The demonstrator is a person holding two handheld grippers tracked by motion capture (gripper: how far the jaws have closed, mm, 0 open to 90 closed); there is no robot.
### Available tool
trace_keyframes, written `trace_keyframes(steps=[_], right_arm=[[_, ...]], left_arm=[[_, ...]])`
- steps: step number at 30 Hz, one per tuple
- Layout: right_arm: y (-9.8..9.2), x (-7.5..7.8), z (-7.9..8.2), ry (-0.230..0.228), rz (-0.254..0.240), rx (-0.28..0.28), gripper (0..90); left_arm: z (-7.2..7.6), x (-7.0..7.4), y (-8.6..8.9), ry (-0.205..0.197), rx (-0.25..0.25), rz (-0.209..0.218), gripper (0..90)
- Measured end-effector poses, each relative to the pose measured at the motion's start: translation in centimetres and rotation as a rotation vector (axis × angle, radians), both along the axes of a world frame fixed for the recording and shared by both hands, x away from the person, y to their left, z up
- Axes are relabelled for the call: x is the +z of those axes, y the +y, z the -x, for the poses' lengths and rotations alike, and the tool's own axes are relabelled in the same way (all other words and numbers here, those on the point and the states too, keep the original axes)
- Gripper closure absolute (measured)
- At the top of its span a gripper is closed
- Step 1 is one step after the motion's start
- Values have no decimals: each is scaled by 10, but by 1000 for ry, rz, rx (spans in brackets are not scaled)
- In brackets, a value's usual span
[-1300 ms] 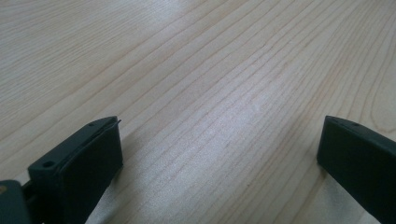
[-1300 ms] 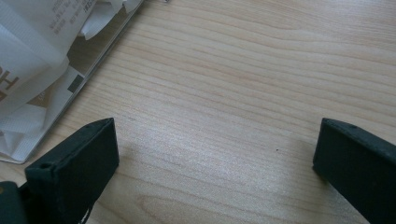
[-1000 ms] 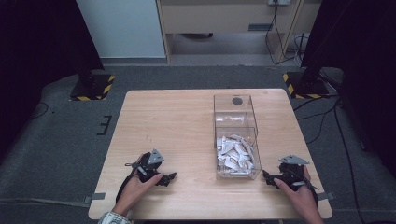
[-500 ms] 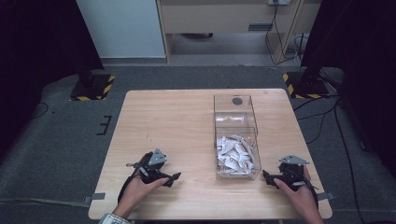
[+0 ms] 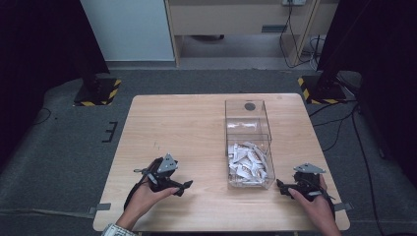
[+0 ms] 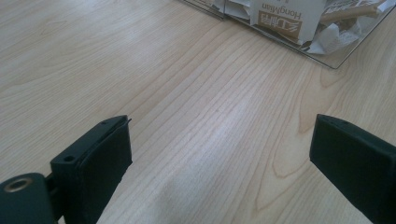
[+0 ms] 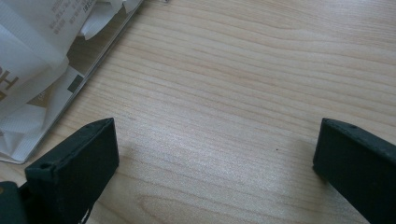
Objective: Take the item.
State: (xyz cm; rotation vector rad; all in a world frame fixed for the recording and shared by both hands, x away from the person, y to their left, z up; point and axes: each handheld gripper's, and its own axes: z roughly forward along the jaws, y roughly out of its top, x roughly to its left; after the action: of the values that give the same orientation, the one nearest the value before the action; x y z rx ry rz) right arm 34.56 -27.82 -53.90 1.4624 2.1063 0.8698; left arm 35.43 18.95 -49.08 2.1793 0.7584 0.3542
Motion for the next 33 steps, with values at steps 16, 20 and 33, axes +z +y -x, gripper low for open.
trace_keyframes(steps=[16,20,33], right_arm=[[-1,0,0,4,-5,7,8],[-1,0,0,4,-5,7,8],[-1,0,0,0,0,8,6]], left_arm=[[-12,12,-11,-1,-33,18,72],[-15,16,-15,-5,-34,20,83],[-18,30,-33,-17,-73,22,97]])
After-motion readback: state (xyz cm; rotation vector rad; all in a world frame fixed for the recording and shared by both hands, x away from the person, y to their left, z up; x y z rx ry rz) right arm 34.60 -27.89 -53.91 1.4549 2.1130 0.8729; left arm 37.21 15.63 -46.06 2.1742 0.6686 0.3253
